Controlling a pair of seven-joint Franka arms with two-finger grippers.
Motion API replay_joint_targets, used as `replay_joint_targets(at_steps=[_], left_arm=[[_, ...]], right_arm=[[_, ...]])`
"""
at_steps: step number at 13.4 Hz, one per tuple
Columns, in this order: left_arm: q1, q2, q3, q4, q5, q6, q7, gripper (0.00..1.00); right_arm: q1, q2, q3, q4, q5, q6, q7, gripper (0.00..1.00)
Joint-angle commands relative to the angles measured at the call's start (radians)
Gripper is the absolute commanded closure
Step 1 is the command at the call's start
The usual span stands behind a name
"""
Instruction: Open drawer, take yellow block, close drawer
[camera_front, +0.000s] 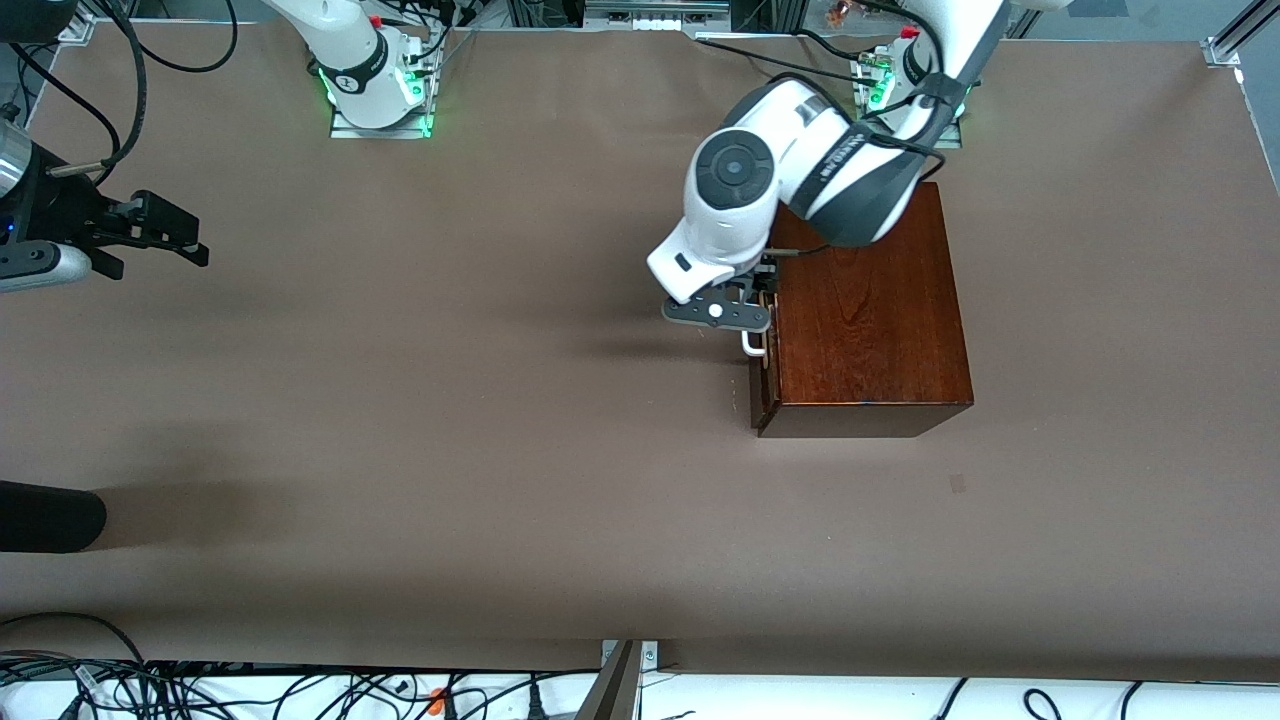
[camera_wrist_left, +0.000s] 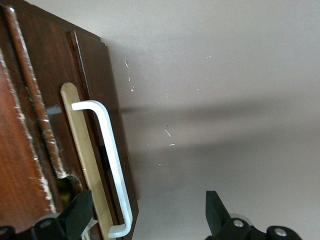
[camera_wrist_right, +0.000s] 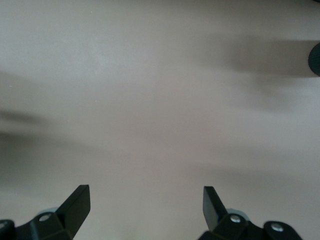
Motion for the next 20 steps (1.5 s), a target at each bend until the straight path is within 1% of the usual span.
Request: replay_joint_targets(at_steps=[1,4,6,9,17,20], left_arm=[[-0.022,0.001,0.003,-0.032,0.113,-0.007,-0.023,0.00],[-0.028,0.001,0.003,-0.067,0.125,0.034,-0.040,0.00],[-0.037,0.000,0.004,-0.112,0.126,0.077,-0.051,0.00],[-0.046,0.001,0.003,-0.146,0.143,0.122,-0.104,0.00],[-0.048,0.024,0.003,-0.170,0.192,0.154,-0.138,0.00],[-0.055,0.052,0.002,-0.172,0.192,0.232,-0.185,0.00]], right_arm=[[-0.003,0.000,-0.002,0.011,0.014,-0.015,0.003,0.00],[-0.003,-0.001,-0.002,0.011,0.014,-0.013,0.003,0.00],[-0.005,0.002,-0.002,0.011,0.014,-0.013,0.003,0.00],[-0.006,0.000,-0.004,0.011,0.014,-0.015,0.001,0.00],[-0.008,0.002,-0.019,0.009,0.014,-0.015,-0.002,0.00],[-0.008,0.002,-0.019,0.009,0.014,-0.015,0.000,0.00]])
